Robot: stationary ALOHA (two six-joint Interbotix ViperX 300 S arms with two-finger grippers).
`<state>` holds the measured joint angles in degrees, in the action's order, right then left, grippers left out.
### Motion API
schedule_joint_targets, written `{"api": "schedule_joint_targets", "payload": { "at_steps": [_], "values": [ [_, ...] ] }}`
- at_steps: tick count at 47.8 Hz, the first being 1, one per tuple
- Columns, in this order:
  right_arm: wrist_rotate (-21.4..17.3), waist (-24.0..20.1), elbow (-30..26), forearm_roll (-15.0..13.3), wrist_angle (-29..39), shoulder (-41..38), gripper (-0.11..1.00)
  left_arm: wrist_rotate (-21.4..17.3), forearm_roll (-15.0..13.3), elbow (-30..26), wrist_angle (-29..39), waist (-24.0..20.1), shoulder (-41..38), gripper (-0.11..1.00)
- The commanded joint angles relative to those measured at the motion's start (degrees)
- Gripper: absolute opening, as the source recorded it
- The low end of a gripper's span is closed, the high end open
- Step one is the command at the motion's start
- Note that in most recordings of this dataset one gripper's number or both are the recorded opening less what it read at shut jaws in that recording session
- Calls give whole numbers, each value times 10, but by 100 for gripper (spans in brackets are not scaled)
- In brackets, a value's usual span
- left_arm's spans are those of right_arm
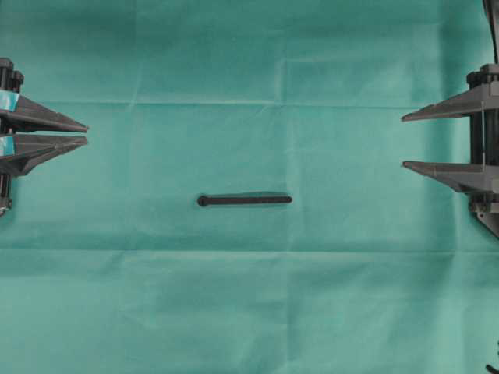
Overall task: Peel off the Velcro with your right arm.
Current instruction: 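Move the left gripper toward the black Velcro strap on the table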
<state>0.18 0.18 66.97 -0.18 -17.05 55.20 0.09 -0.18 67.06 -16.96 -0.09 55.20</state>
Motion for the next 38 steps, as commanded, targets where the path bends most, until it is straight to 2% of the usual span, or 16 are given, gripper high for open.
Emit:
{"api": "schedule_joint_targets", "payload": {
  "at_steps": [1, 3, 8, 12, 16, 28, 32, 36, 38],
  "values": [
    [-2, 2, 0, 1, -3, -2, 24, 0, -8, 0, -4, 10, 6, 24],
    [-2, 1, 2, 0, -4, -2, 22, 1, -8, 3, -5, 10, 10, 22],
    [-2, 3, 4, 0, -4, -2, 2, 3, -8, 6, -6, 11, 18, 3],
    [-2, 3, 4, 0, -4, -3, -7, 3, -9, 9, -6, 11, 19, 0],
    [-2, 3, 4, 0, -4, -4, -10, 3, -9, 9, -6, 11, 15, 0],
    [1, 3, 4, -1, -7, -4, -10, 4, -10, 5, -18, 11, -2, 1],
    [1, 3, 4, -4, -8, -3, -6, 4, -10, 5, -25, 11, -2, 11],
    [1, 4, 4, -4, -8, -2, 4, 4, -10, 4, -25, 11, -2, 30],
    [1, 4, 4, -5, -8, -1, 11, 4, -10, 4, -25, 11, -3, 44]
  ]
}}
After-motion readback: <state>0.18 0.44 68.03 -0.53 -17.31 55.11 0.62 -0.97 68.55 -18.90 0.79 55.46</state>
